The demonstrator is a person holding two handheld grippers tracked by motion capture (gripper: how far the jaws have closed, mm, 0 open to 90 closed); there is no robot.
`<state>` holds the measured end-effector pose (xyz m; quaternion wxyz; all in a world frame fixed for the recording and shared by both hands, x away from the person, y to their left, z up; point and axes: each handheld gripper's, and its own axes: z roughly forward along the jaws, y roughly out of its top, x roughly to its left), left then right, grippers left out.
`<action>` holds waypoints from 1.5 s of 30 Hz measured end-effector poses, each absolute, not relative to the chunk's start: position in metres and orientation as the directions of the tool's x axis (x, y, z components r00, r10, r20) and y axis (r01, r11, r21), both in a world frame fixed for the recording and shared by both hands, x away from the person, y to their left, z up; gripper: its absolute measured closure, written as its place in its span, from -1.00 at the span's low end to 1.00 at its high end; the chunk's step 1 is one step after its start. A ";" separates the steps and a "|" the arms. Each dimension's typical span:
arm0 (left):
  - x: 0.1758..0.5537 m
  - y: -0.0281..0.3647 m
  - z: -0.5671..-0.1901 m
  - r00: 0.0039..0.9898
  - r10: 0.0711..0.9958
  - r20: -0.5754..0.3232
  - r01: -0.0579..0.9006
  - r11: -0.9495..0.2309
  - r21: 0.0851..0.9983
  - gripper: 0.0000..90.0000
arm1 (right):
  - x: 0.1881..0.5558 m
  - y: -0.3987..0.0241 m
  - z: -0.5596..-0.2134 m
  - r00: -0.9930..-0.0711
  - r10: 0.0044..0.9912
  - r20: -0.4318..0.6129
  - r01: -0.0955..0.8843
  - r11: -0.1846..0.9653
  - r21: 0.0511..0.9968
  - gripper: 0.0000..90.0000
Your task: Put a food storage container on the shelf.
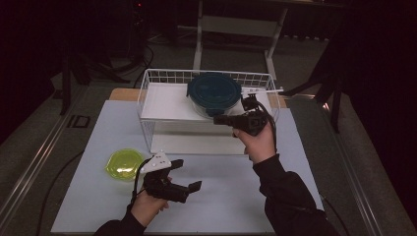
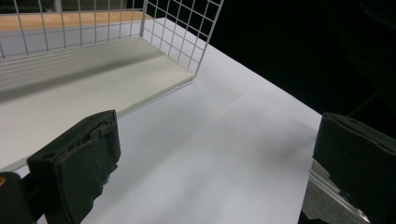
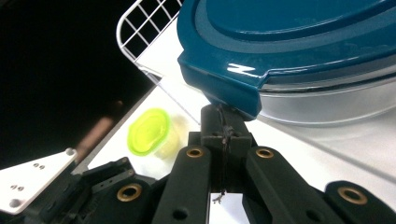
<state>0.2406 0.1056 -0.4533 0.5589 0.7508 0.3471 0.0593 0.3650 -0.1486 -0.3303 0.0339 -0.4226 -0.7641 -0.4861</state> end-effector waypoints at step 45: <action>0.229 0.125 -0.439 0.805 0.517 -0.289 0.428 -0.171 0.887 -0.99 | 0.315 -0.163 -0.357 -0.738 0.585 0.338 0.545 0.221 0.809 -0.53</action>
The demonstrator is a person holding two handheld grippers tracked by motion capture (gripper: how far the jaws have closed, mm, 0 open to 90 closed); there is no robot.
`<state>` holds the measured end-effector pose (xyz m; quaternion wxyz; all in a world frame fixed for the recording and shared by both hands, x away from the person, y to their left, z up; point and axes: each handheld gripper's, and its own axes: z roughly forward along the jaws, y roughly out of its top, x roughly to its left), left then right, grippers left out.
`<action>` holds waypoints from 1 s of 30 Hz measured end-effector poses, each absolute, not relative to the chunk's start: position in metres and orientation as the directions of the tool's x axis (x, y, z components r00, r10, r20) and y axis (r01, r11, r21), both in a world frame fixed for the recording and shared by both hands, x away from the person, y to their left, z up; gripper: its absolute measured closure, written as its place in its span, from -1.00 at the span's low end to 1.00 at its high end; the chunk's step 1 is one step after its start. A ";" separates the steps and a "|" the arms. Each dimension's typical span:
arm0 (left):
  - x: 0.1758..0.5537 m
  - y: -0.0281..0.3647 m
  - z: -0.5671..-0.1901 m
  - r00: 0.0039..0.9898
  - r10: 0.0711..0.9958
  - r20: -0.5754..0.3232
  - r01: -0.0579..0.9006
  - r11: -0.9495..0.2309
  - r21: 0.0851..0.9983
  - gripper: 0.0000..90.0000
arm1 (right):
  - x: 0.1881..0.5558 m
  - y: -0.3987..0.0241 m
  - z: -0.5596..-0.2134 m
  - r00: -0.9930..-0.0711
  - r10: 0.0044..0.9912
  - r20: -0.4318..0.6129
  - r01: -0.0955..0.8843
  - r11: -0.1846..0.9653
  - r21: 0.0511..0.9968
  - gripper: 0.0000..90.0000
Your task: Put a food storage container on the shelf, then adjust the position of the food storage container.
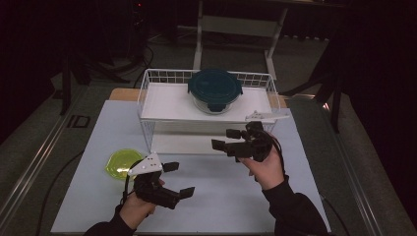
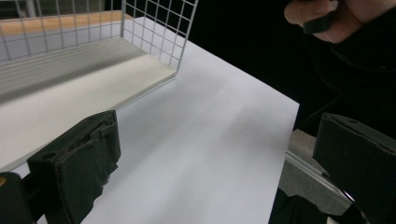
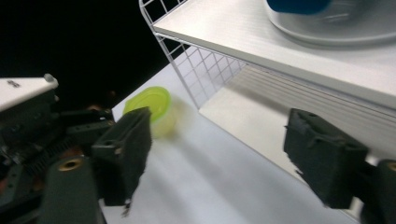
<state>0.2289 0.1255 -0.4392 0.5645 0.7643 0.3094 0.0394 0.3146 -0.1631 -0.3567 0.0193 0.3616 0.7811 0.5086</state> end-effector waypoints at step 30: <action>0.215 0.197 -0.436 0.791 0.585 -0.181 0.386 -0.247 0.889 -0.88 | 0.244 -0.245 -0.416 -0.722 0.649 0.240 0.459 0.189 0.868 -0.69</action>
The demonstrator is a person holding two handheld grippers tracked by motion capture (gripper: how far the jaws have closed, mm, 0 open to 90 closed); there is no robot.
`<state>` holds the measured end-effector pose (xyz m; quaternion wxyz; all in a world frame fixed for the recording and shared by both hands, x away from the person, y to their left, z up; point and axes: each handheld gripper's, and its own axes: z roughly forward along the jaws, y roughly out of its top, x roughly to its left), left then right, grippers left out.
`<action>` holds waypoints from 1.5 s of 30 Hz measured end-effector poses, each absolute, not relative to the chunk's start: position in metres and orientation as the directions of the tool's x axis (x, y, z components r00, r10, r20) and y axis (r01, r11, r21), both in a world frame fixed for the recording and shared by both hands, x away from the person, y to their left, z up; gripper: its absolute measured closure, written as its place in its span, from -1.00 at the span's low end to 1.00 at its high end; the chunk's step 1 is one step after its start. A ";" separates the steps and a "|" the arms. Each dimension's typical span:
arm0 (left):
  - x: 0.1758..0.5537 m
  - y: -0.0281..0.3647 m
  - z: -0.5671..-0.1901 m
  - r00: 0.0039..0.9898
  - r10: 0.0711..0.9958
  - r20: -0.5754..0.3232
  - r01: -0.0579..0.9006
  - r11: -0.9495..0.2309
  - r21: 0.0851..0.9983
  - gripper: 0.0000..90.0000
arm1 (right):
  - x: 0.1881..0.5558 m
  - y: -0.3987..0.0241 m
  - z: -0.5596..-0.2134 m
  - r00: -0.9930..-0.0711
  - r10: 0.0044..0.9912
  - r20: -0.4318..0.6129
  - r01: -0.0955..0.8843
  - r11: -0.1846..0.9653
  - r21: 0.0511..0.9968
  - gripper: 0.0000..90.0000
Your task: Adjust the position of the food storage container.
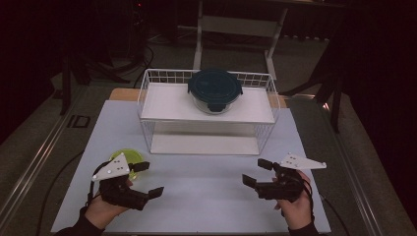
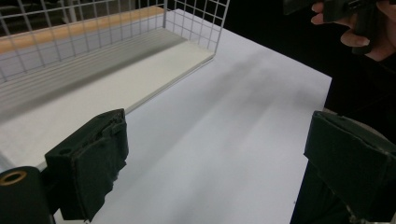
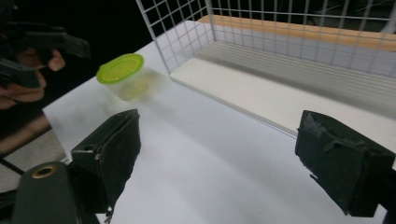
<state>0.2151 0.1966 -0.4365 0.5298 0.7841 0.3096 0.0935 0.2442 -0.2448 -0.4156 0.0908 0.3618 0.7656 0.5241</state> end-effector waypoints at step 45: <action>0.229 0.315 -0.523 0.507 0.841 -0.188 0.682 -0.259 0.684 0.78 | 0.242 -0.264 -0.436 -0.683 0.681 0.266 0.485 0.150 0.862 -0.70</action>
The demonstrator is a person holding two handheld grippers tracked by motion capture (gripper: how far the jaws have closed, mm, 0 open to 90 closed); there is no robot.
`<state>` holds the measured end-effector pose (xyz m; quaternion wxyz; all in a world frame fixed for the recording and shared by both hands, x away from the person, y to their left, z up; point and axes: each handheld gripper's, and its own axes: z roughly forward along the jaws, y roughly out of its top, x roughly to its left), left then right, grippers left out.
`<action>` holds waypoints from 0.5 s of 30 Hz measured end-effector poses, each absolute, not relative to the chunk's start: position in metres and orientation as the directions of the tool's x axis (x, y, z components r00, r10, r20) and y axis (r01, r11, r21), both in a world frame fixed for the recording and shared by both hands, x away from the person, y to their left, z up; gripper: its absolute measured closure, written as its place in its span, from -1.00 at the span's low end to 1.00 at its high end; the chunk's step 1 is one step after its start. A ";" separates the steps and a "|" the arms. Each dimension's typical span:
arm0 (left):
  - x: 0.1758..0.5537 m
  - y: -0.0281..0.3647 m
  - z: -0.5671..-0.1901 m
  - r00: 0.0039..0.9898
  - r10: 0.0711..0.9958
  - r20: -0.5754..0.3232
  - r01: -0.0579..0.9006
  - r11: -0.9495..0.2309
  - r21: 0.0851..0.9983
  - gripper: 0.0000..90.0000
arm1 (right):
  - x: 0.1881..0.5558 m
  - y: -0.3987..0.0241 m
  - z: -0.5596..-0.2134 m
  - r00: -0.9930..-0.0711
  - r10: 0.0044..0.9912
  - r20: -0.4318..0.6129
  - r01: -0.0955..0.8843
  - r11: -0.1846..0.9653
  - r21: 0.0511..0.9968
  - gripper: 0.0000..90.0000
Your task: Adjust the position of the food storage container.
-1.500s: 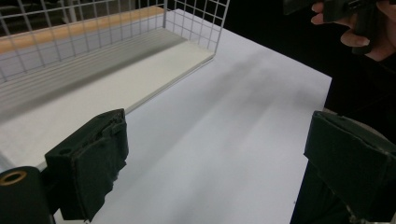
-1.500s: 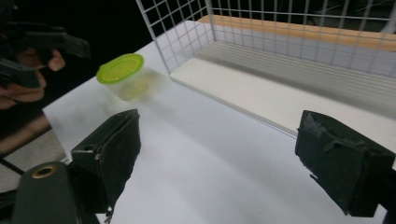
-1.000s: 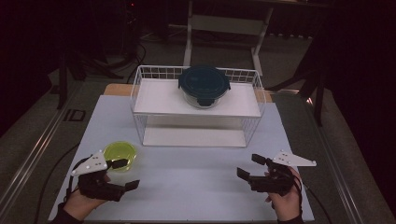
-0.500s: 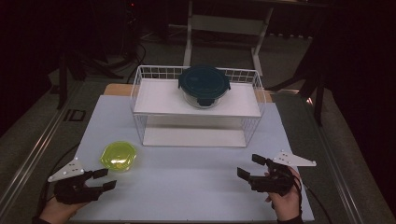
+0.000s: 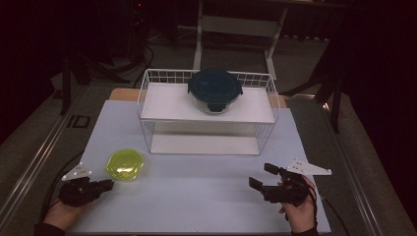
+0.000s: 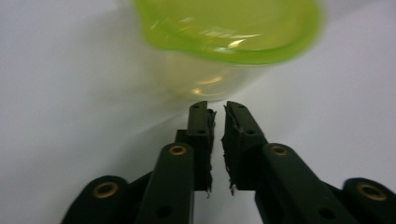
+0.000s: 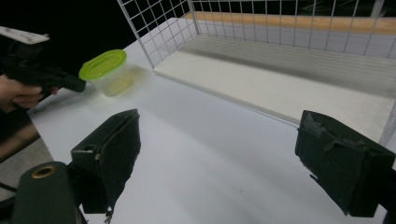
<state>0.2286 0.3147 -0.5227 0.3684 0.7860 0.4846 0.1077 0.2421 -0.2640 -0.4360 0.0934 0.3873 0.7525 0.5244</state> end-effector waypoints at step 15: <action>0.267 0.321 -0.527 0.468 0.876 -0.115 0.648 -0.252 0.718 0.97 | 0.242 -0.266 -0.439 -0.687 0.673 0.274 0.489 0.149 0.859 -0.69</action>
